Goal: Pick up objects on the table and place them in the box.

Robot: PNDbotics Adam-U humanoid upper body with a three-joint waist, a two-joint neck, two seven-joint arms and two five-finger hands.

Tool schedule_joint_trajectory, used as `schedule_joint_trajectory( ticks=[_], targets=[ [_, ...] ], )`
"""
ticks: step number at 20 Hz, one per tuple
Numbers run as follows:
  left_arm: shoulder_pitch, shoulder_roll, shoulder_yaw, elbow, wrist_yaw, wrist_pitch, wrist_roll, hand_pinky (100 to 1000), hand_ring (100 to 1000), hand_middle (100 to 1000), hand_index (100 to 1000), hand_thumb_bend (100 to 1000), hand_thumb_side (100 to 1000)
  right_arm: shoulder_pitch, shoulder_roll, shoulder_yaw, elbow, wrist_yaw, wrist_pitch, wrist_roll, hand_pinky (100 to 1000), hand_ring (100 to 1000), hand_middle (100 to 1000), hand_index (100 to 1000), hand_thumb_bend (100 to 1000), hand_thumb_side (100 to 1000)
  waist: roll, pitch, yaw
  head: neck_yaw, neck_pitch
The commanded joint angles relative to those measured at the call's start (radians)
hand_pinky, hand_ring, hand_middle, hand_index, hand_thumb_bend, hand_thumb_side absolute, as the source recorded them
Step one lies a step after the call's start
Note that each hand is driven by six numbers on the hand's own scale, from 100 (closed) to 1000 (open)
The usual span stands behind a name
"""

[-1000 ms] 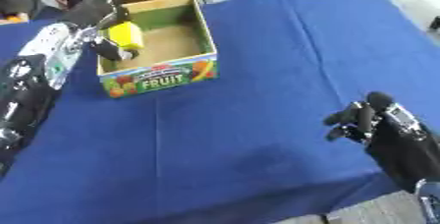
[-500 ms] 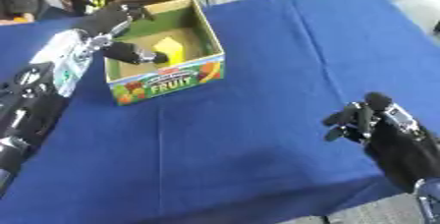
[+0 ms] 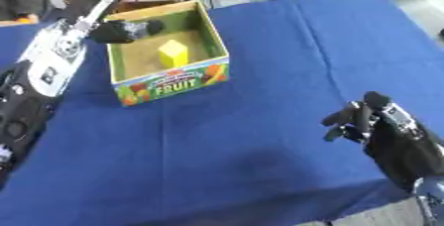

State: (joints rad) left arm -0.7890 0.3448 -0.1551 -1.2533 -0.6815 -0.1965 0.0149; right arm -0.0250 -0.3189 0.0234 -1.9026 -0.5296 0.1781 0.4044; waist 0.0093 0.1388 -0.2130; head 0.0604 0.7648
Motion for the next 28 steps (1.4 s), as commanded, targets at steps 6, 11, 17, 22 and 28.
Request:
schedule_joint_trajectory(
  ticks=[6, 11, 17, 22, 28],
  targets=[
    [0.175, -0.012, 0.062, -0.227, 0.14, -0.022, 0.122, 651, 650, 580, 690, 543, 861, -0.002, -0.01, -0.029, -0.015, -0.003, -0.007, -0.022, 566, 654, 473, 389, 100, 629, -0.005, -0.011, 0.061, -0.049, 0.005],
    [0.309, -0.02, 0.104, -0.36, 0.222, 0.055, 0.176, 634, 633, 570, 681, 512, 877, -0.001, -0.011, -0.037, -0.014, -0.003, -0.01, -0.03, 566, 653, 473, 389, 100, 629, -0.004, -0.008, 0.094, -0.06, 0.005],
    [0.468, -0.059, 0.164, -0.464, 0.32, 0.153, 0.198, 624, 621, 559, 683, 492, 914, -0.001, -0.01, -0.039, -0.015, 0.005, -0.011, -0.031, 566, 653, 473, 389, 100, 629, -0.005, 0.001, 0.128, -0.063, 0.005],
    [0.595, -0.094, 0.18, -0.554, 0.398, 0.197, 0.198, 623, 620, 558, 685, 477, 932, -0.004, -0.008, -0.036, -0.015, 0.011, -0.01, -0.027, 567, 654, 474, 389, 100, 630, -0.004, 0.007, 0.145, -0.06, 0.005],
    [0.679, -0.12, 0.193, -0.603, 0.495, 0.193, 0.19, 623, 617, 551, 688, 450, 948, -0.004, -0.006, -0.034, -0.015, 0.015, -0.009, -0.021, 568, 656, 475, 390, 100, 630, -0.002, 0.009, 0.147, -0.058, 0.005]
  ],
)
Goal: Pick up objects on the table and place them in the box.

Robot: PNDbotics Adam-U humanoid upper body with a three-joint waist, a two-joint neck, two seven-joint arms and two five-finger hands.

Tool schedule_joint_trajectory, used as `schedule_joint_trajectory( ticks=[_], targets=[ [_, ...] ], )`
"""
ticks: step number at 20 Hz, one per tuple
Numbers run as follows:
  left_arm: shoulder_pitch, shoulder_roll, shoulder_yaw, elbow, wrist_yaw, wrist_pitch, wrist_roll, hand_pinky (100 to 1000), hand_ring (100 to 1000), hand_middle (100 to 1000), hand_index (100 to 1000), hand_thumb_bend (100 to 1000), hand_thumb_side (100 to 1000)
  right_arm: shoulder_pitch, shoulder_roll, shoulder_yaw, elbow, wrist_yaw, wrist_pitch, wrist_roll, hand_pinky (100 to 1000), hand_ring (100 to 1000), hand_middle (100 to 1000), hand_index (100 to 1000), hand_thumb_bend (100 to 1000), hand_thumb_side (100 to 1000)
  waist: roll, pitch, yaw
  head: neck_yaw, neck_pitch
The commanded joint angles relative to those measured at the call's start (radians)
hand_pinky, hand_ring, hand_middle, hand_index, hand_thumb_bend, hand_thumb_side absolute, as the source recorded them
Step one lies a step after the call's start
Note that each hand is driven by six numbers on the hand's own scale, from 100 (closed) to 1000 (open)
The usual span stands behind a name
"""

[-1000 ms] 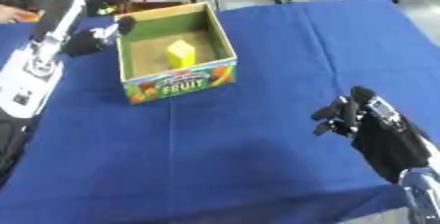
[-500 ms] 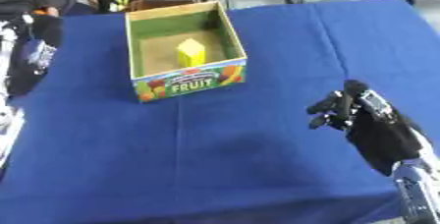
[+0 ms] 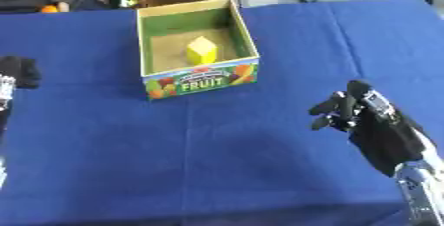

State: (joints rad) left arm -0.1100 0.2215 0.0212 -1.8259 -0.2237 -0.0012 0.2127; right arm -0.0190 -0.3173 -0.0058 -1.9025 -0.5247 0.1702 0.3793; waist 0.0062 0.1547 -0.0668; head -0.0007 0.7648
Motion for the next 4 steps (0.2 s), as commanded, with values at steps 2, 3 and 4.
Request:
schedule_joint_trajectory(
  ticks=[2, 3, 4],
  targets=[
    [0.004, 0.003, 0.023, -0.022, 0.07, -0.007, -0.022, 623, 616, 548, 686, 443, 952, -0.011, -0.008, -0.005, -0.016, 0.009, -0.003, 0.005, 568, 657, 476, 390, 100, 631, 0.002, -0.008, 0.0, 0.004, 0.005],
    [0.006, 0.002, 0.026, -0.018, 0.086, -0.012, -0.03, 623, 615, 548, 686, 440, 952, -0.012, -0.009, -0.006, -0.017, 0.008, -0.003, 0.006, 568, 657, 476, 391, 100, 631, 0.003, -0.008, 0.0, 0.006, 0.005],
    [0.007, 0.001, 0.028, -0.015, 0.103, -0.019, -0.038, 622, 612, 546, 684, 436, 953, -0.013, -0.008, -0.007, -0.017, 0.007, -0.004, 0.005, 568, 656, 476, 391, 100, 632, 0.004, -0.007, 0.0, 0.007, 0.005]
  ],
)
